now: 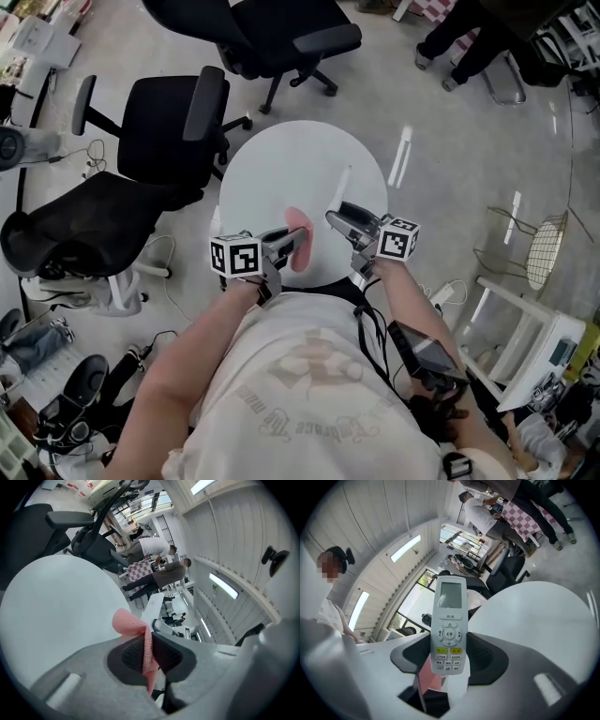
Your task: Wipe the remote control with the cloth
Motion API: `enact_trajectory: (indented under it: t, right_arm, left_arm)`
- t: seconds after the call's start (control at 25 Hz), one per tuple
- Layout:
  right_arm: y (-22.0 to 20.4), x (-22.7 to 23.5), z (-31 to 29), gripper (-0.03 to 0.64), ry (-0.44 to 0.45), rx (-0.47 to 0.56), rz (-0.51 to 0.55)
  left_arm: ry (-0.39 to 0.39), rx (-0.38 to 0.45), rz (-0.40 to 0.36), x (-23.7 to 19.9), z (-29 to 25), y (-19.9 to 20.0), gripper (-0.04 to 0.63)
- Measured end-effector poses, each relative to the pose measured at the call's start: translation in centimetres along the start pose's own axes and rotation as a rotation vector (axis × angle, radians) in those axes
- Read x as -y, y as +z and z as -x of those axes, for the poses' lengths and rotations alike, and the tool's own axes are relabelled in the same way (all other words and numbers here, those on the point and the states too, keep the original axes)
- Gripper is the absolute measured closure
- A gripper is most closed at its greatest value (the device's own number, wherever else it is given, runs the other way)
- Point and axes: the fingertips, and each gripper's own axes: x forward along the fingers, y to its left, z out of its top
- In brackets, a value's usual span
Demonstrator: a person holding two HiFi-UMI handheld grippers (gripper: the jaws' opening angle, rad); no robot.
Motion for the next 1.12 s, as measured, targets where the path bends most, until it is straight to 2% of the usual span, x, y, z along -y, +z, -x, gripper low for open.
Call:
enact_trajectory:
  t: [0.16,0.32,0.64,0.8,1.0,1.12]
  right_arm:
    - [-2.1,4.6,-0.1,0.370,-0.193,-0.162,0.047]
    - [-3.7,8.1,-0.3,0.370,-0.334,-0.326,0.115]
    - [-5.0,12.3,-0.6,0.370,-0.576,-0.667,0.414]
    - [-5.9,13.5,-0.5,0.370,-0.641,-0.815,0.563]
    - [-5.7,13.4,-1.8,0.370,-0.645,-0.965,0.807]
    - [-6.0,13.7,-2.1,0.368,-0.652,-1.016,0.867]
  left_arm:
    - [0.038,0.033,0.013,-0.8,0.8,-0.4,0.569]
    - [0.067,0.092,0.039,-1.4,1.8,-0.5,0.569]
    - [0.094,0.195,0.088,-2.2,3.4,-0.3,0.569]
    - [0.114,0.230,0.091,-2.5,4.3,-0.5,0.569]
    - [0.160,0.267,0.079,-3.3,5.6,-0.7,0.569]
    - [0.174,0.288,0.085,-3.6,6.2,-1.0,0.569]
